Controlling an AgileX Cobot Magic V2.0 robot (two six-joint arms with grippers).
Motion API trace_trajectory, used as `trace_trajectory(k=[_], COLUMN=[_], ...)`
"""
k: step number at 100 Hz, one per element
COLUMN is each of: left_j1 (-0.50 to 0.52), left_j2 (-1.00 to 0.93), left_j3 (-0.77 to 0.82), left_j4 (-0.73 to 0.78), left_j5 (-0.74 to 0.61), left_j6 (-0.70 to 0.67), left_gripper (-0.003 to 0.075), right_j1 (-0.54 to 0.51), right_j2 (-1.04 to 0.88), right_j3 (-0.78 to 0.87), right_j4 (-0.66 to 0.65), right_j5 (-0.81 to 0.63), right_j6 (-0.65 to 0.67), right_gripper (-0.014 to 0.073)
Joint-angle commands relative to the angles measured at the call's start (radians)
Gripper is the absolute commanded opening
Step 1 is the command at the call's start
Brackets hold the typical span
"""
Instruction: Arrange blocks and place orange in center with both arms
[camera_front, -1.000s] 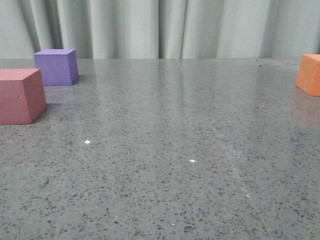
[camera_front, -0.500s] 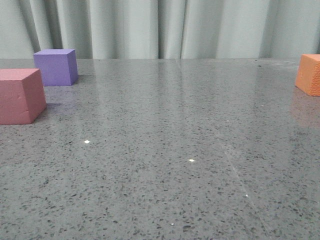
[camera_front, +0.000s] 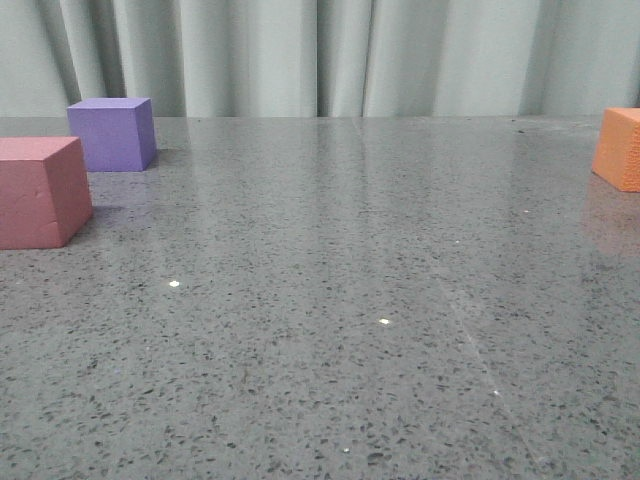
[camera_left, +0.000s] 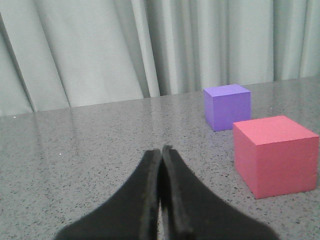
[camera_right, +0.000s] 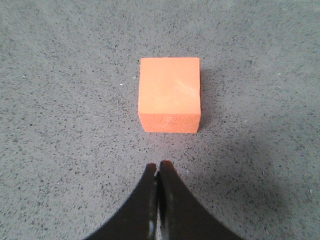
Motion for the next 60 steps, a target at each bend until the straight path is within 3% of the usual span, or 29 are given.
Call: trace_trajectory(k=[1,5,17,24,60], left_j1=[-0.001,-0.001,-0.001,-0.001,-0.001], left_j2=[-0.032,-0.032,-0.032,-0.032,-0.032], left_j3=[0.057,0.057,0.057,0.057,0.057], left_j4=[0.001,0.001,0.001,0.001,0.001], left_j5=[-0.086,-0.086,-0.086,-0.086,-0.086], left_j6=[-0.010,-0.010,-0.010,-0.010,-0.010], left_gripper=[-0.0019,-0.0019,-0.0019,-0.0019,-0.0019], right_j1=[-0.005,-0.005,-0.005,-0.005,-0.005], right_j2=[0.025,0.038,0.064,0.074,0.180], right_j3=[-0.055,-0.063,-0.079,-0.092,-0.195], right_j4=[-0.001,-0.001,-0.002,-0.003,-0.047], right_j5=[-0.061,-0.059,-0.055,-0.058,-0.102], right_j6=[-0.014,-0.014,-0.029,-0.061,-0.069], right_gripper=[0.0148,0.0251,0.0676,0.0632,0.0636])
